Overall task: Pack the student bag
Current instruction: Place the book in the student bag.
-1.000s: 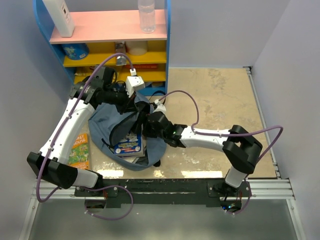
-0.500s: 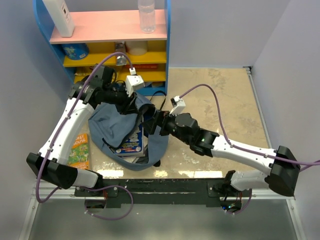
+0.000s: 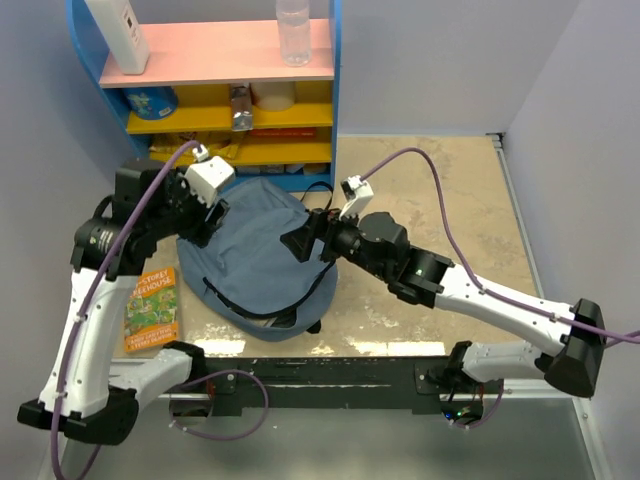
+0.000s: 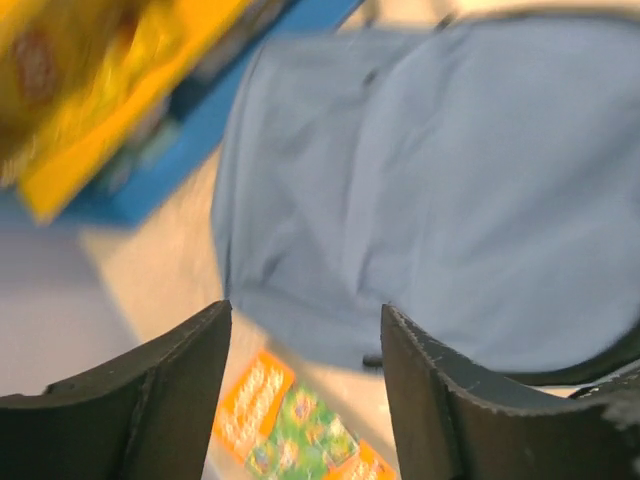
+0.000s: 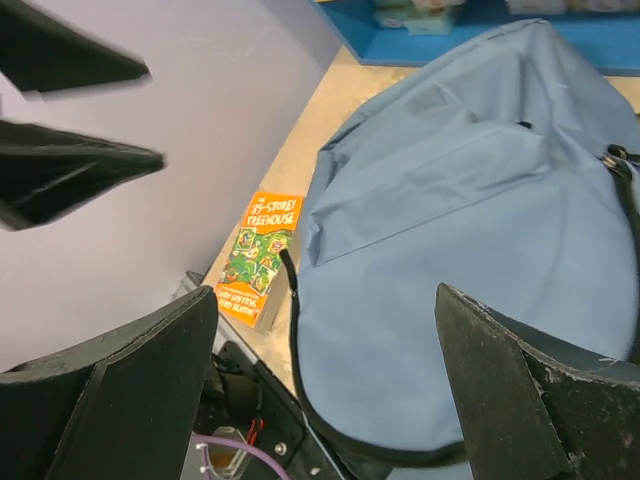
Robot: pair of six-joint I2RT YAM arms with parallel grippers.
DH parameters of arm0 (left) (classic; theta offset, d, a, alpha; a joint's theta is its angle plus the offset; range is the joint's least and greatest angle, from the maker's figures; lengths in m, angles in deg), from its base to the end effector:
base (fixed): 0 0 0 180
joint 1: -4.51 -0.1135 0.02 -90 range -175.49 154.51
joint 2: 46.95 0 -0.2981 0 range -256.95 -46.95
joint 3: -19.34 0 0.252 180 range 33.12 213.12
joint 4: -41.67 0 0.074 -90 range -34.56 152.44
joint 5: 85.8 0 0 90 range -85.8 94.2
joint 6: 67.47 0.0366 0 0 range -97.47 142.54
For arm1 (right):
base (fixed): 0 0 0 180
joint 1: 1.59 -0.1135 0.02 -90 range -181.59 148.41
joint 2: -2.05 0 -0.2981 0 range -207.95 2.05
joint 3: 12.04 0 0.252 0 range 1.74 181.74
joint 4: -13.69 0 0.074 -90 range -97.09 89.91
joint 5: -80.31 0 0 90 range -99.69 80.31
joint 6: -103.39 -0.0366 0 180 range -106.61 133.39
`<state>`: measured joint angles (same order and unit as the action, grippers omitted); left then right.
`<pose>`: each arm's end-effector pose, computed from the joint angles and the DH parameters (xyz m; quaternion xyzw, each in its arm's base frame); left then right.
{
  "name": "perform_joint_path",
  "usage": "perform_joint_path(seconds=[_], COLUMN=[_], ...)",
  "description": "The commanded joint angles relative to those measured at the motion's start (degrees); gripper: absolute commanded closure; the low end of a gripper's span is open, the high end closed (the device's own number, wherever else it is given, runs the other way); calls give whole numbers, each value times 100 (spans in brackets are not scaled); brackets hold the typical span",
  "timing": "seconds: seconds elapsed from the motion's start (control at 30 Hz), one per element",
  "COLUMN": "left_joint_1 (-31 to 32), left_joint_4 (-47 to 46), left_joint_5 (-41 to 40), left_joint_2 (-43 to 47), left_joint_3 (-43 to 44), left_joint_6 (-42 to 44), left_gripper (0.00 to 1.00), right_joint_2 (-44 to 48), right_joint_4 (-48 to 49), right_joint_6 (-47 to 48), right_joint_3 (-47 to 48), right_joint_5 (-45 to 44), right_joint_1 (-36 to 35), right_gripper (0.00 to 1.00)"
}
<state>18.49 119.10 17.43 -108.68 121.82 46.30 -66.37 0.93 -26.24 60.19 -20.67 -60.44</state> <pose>0.1509 -0.0462 0.4751 0.3361 0.8233 -0.0645 0.4529 0.1458 0.2278 0.3903 -0.0650 0.7564 0.4424 0.4774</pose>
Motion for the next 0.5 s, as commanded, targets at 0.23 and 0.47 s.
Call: perform_joint_path(seconds=[0.23,0.47], left_joint_1=[-237,-640], left_joint_4=[-511,-1354], left_joint_5=[-3447,-3942], left_joint_2=[1646,1955], left_joint_3=[-3207,-4370], left_joint_6=[-724,-1173], left_gripper=[14,0], right_joint_2=[-550,-391], right_joint_4=[110,-251], right_joint_6=[176,220], right_joint_3=[210,175], right_joint_5=[466,281], right_joint_1=[-48,-48], right_gripper=[3,1])
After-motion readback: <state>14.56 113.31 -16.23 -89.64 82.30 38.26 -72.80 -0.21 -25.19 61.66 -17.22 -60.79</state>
